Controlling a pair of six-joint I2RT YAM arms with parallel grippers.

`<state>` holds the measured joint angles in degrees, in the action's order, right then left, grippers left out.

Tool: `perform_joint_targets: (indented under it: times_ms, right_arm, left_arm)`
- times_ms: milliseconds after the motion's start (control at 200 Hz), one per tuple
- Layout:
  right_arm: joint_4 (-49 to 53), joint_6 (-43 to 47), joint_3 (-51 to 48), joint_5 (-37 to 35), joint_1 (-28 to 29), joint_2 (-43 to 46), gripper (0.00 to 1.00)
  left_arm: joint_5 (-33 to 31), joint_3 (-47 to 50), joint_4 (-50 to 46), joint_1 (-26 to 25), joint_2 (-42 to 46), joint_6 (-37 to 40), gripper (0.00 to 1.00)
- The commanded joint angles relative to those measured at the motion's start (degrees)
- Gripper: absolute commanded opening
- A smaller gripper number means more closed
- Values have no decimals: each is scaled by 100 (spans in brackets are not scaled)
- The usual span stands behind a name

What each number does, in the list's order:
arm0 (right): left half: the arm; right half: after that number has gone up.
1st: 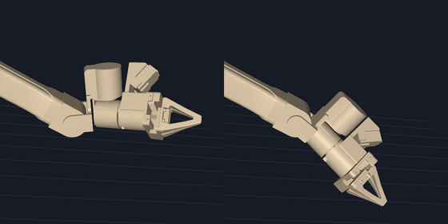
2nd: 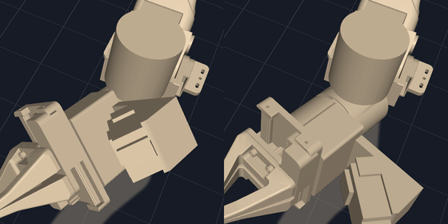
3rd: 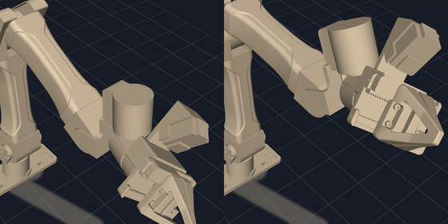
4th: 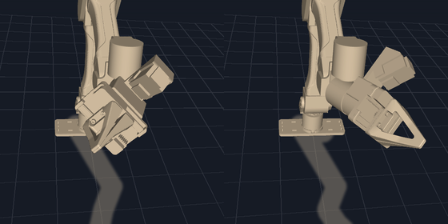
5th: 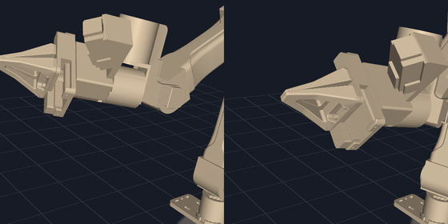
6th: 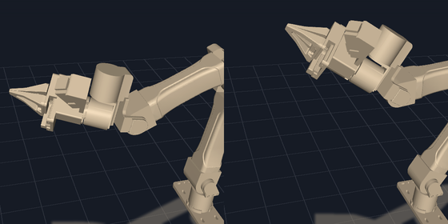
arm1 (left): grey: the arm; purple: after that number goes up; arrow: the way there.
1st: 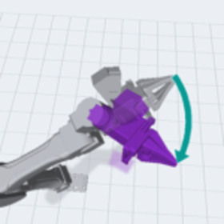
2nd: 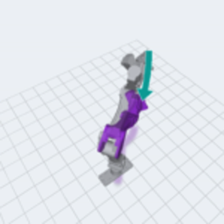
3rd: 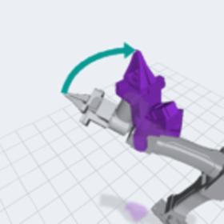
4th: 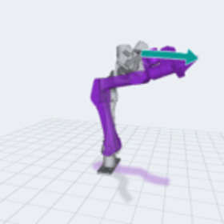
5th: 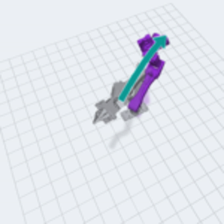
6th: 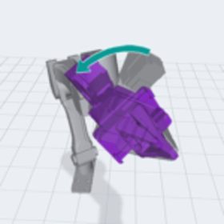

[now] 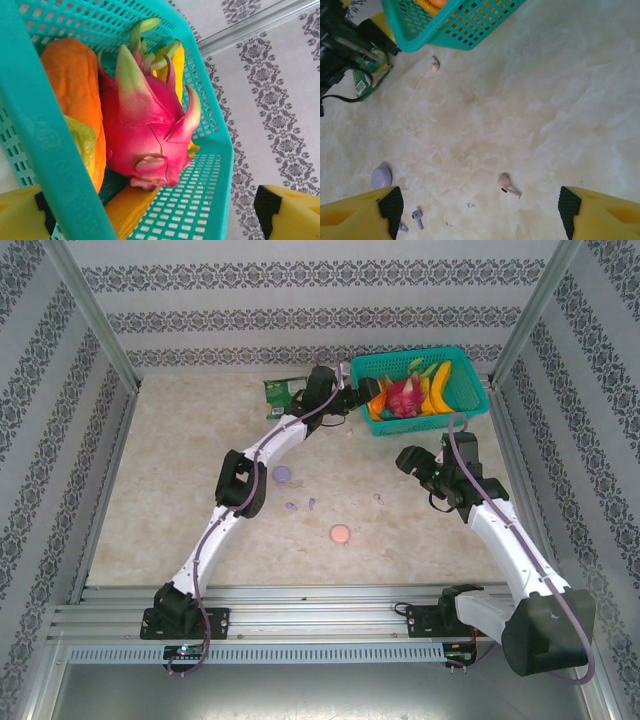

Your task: Insert the wireless bluetooth earbuds into the charging case

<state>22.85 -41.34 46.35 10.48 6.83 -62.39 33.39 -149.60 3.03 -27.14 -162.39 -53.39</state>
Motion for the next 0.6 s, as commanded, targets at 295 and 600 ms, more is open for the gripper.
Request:
perform_joint_targets:
  times_ms: [295, 600]
  right_arm:
    - [181, 230, -130, -44, -112, 473, 83]
    - [114, 249, -267, 11, -114, 545, 83]
  left_arm:
    - [111, 1165, -270, 44, 1302, 698, 100]
    - [-592, 2822, -1511, 283, 2766, 2124, 100]
